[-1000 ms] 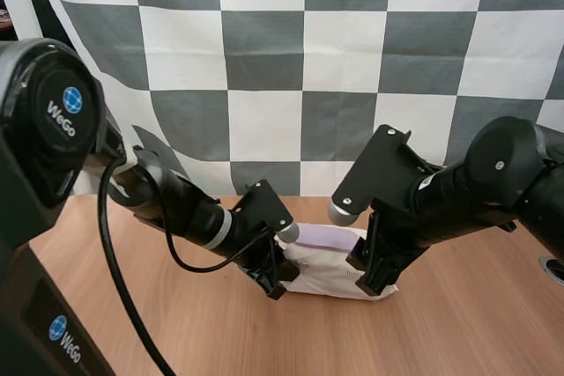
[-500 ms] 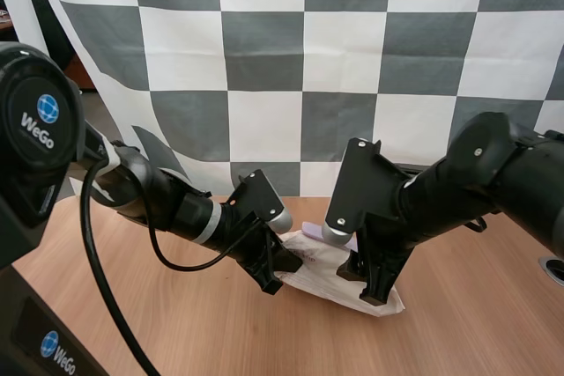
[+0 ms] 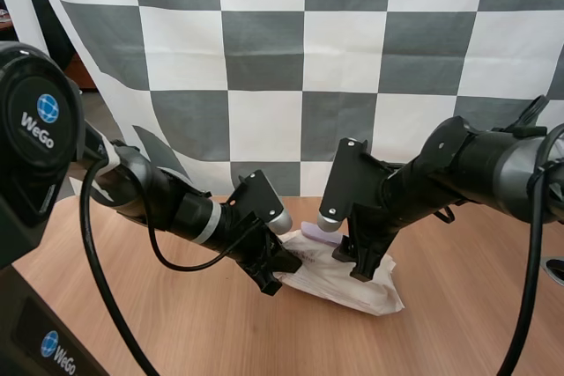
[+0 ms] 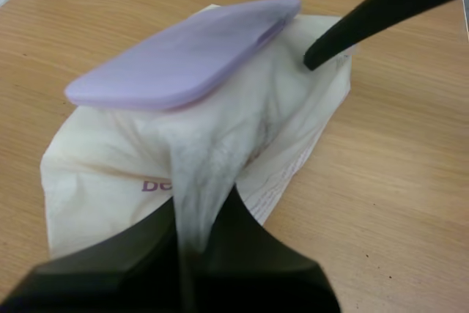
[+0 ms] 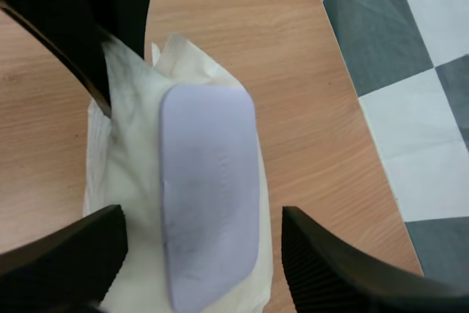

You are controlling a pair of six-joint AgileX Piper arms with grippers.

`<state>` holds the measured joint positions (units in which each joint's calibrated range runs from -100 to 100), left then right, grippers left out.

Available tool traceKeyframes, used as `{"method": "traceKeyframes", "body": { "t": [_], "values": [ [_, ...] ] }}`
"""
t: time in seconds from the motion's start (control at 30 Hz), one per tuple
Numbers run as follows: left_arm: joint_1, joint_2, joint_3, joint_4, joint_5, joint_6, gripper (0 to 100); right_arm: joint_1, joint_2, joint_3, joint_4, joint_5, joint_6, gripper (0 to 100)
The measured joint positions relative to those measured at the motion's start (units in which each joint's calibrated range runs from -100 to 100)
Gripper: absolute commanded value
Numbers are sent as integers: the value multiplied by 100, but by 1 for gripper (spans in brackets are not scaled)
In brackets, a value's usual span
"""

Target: Open the wet wipes lid

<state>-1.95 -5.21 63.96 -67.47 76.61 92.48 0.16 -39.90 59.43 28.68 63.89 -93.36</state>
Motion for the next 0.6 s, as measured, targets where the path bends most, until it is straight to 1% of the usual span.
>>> {"method": "traceKeyframes", "body": {
  "t": [0.03, 0.07, 0.1, 0.23, 0.27, 0.3, 0.33, 0.6],
  "values": [
    [0, 0, 0, 0, 0, 0, 0, 0, 0, 0, 27, -69, -49, 100],
    [0, 0, 0, 12, 0, 0, 0, 0, 0, 0, 27, -159, -67, 89],
    [0, 0, 0, 12, 0, 0, 0, 0, 0, 0, 13, -182, -67, 80],
    [0, 0, 0, 12, 0, 0, 0, 0, 0, 0, 3, -122, -65, 31],
    [0, 0, 0, 12, 42, 0, 0, 0, 0, 0, 3, -100, -65, 21],
    [0, 0, 0, 17, 43, 0, 0, 0, 0, 0, 16, -100, -65, 8],
    [0, 0, 0, 27, 61, 0, 0, 0, 0, 0, 28, -100, -65, 0],
    [0, 0, 0, 53, 192, 0, 0, 0, 0, 0, 423, -50, -86, 0]
  ]
}}
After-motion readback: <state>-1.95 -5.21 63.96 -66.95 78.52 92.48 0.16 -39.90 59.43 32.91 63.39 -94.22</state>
